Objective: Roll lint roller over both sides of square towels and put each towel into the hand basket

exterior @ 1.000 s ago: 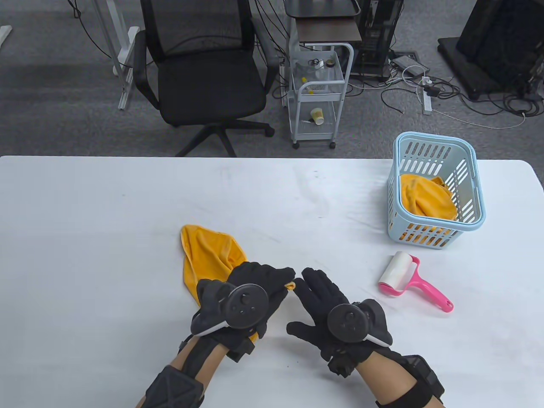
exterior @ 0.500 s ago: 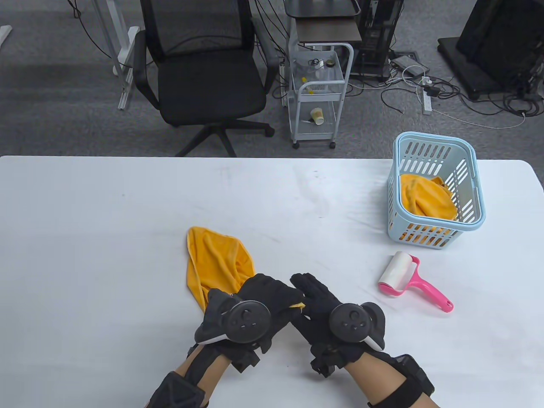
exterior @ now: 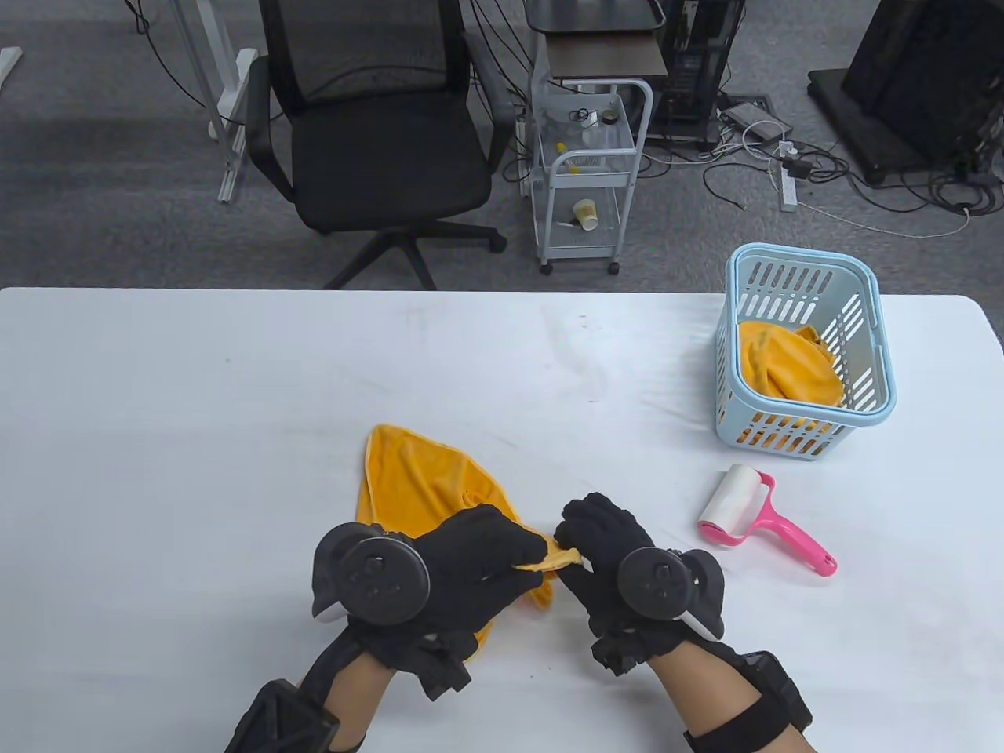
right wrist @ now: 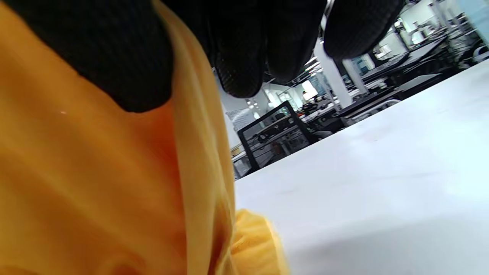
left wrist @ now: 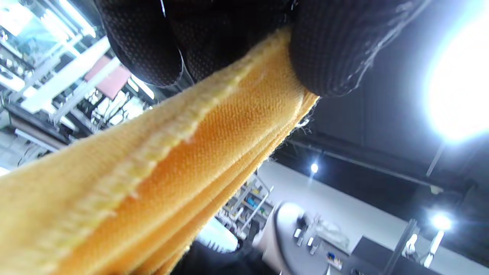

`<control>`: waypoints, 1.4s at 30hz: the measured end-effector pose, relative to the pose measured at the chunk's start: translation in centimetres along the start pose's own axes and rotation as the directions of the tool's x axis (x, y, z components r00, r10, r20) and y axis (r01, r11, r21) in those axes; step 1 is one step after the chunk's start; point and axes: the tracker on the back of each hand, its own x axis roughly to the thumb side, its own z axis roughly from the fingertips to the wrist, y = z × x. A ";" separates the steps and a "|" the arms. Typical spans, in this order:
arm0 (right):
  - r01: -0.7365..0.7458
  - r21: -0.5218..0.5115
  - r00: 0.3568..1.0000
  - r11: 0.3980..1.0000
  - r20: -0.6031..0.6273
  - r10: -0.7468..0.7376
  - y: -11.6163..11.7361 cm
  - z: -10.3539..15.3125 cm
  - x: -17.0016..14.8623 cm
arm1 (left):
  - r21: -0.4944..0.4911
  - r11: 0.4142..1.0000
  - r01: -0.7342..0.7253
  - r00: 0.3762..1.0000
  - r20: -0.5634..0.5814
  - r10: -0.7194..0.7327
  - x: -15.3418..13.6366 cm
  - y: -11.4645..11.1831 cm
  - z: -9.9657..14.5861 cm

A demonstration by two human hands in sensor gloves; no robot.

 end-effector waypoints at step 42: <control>0.297 -0.211 0.926 0.931 -0.173 -0.334 -24.2 -18.6 -4.4 | 0.354 0.906 0.232 0.922 -0.377 -0.088 -13.0 20.4 -7.7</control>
